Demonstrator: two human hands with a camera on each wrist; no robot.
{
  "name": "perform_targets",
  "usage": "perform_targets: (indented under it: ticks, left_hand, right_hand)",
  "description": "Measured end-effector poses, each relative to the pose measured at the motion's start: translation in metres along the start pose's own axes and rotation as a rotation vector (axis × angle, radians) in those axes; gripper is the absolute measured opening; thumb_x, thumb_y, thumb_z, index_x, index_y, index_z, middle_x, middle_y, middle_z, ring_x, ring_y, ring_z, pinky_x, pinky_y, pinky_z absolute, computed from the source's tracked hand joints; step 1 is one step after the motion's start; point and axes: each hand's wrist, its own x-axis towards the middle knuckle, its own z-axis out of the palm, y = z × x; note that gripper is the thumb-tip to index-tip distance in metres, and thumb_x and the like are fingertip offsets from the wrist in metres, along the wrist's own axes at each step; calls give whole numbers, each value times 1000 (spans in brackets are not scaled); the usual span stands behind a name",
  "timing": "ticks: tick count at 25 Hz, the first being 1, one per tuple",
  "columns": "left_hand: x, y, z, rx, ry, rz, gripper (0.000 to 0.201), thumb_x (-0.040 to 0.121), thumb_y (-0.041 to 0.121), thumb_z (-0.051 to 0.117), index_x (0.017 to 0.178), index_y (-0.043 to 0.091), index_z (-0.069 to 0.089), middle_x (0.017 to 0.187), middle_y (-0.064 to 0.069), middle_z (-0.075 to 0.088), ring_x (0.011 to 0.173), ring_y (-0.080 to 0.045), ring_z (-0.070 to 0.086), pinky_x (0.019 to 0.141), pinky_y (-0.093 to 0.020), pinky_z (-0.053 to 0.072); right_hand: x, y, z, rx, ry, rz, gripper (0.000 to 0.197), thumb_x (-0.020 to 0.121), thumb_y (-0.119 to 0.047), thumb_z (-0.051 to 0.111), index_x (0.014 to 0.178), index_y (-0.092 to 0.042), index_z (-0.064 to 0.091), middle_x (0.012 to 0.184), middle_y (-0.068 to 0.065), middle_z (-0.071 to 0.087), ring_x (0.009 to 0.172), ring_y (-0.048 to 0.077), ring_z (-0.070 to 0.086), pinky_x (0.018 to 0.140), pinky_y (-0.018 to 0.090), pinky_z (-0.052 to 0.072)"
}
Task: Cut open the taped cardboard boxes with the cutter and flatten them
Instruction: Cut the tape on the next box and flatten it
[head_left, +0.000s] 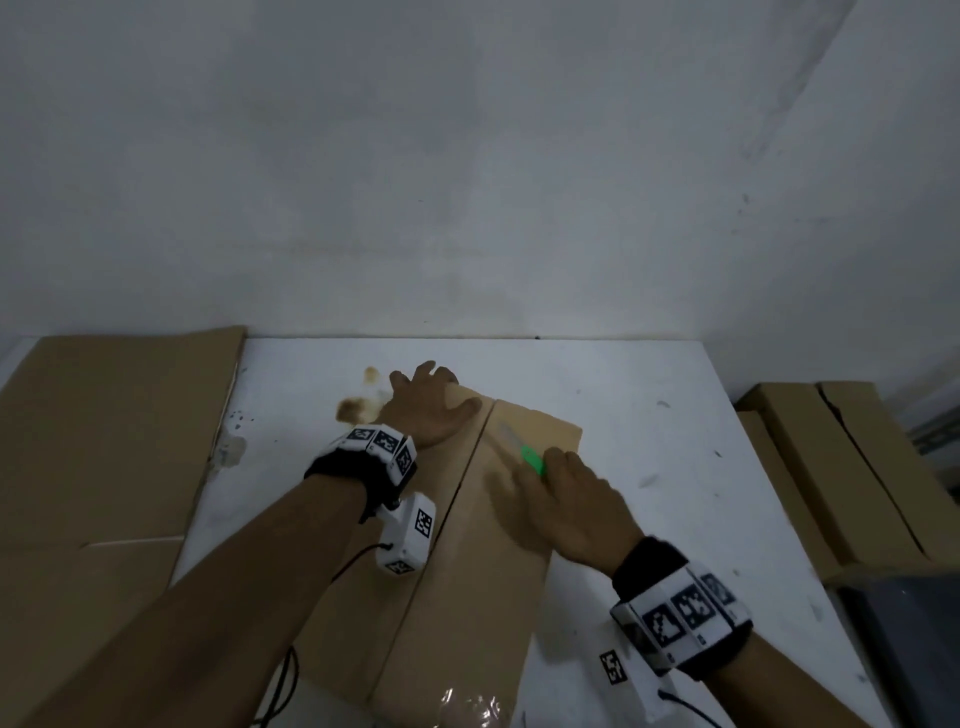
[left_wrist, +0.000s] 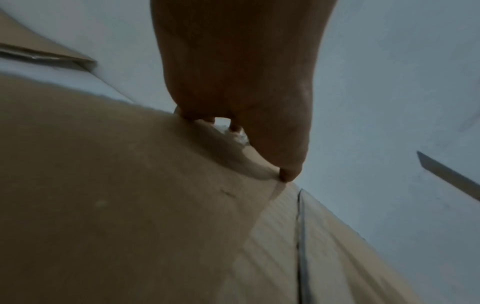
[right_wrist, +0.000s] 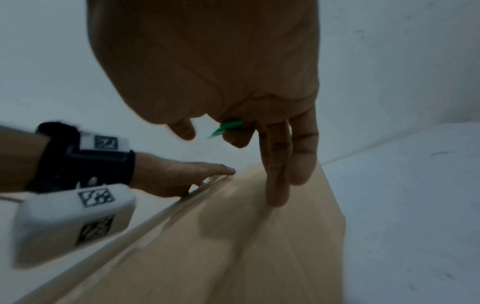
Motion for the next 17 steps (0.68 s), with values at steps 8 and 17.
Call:
perform_targets:
  ticks: [8,17]
  left_hand:
    - [-1,8,17,-57,10,210,51,83,44,30,124,20,50,129,1,44,120,-31,37,99,-38,32]
    - [1,30,22,28,-64,336,18,106,15,31,105,16,49,119,-1,48,117,-20,41,99,-34,23]
  right_hand:
    - [76,25,-47,198,-5,34,22,104,-28,41,93,-10,47,76,6,54,72,24,48,59,31,34]
    - [94,45,-73,154,-95,-22,22,104,-26,49,116,-25,67,75,5,60,45,14,44,39,25,39]
